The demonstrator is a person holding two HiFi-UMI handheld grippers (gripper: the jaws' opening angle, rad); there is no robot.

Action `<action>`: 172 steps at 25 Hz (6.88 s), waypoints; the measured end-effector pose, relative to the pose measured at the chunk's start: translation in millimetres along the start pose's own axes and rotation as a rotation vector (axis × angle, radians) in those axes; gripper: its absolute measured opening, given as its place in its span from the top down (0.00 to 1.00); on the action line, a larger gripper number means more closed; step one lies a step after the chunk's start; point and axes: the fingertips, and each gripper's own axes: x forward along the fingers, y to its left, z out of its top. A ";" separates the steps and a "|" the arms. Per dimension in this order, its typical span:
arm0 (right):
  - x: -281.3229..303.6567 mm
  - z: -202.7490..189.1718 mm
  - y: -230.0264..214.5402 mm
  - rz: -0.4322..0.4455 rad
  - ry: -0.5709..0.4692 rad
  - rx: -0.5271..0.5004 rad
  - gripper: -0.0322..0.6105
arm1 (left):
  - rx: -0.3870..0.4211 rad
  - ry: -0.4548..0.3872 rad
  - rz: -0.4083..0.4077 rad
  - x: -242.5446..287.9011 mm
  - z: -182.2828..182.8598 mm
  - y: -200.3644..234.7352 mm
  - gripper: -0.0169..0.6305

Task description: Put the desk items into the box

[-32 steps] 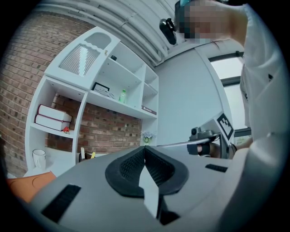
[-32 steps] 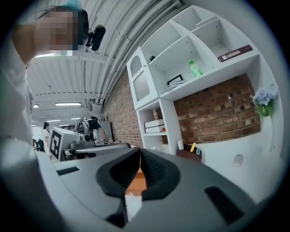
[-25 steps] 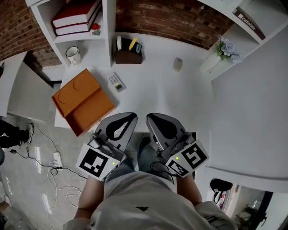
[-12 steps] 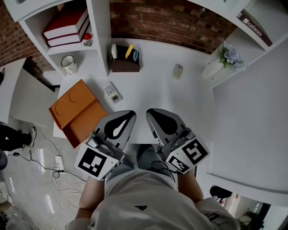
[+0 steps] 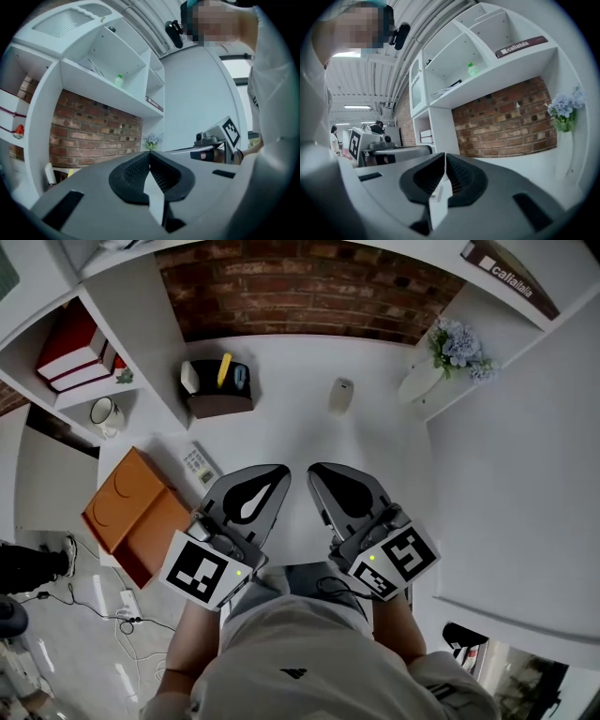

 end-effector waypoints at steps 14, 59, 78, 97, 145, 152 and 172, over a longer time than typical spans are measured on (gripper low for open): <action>-30.0 -7.4 -113.7 -0.174 -0.005 0.059 0.93 | -0.012 0.107 -0.122 121.1 -29.1 -0.1 0.95; -45.8 -45.9 -221.7 -0.222 0.073 0.149 0.93 | -0.103 0.675 0.186 309.5 -273.2 95.7 0.52; -53.4 -48.7 -231.5 -0.226 0.072 0.152 0.93 | -0.090 0.740 0.264 306.0 -294.6 104.9 0.54; 23.9 -32.6 -164.1 -0.042 0.076 0.106 0.93 | -0.172 0.464 0.324 190.5 -175.6 126.6 0.54; 159.7 -41.9 147.6 0.624 0.174 -0.016 0.94 | -0.271 0.228 0.959 -204.0 -91.2 160.5 0.54; 164.5 -52.7 188.9 0.709 0.200 -0.014 0.94 | -0.296 0.232 1.055 -253.7 -100.6 152.4 0.54; 167.7 -82.3 232.0 0.809 0.281 -0.044 0.94 | -0.402 0.332 1.173 -314.6 -172.9 131.5 0.54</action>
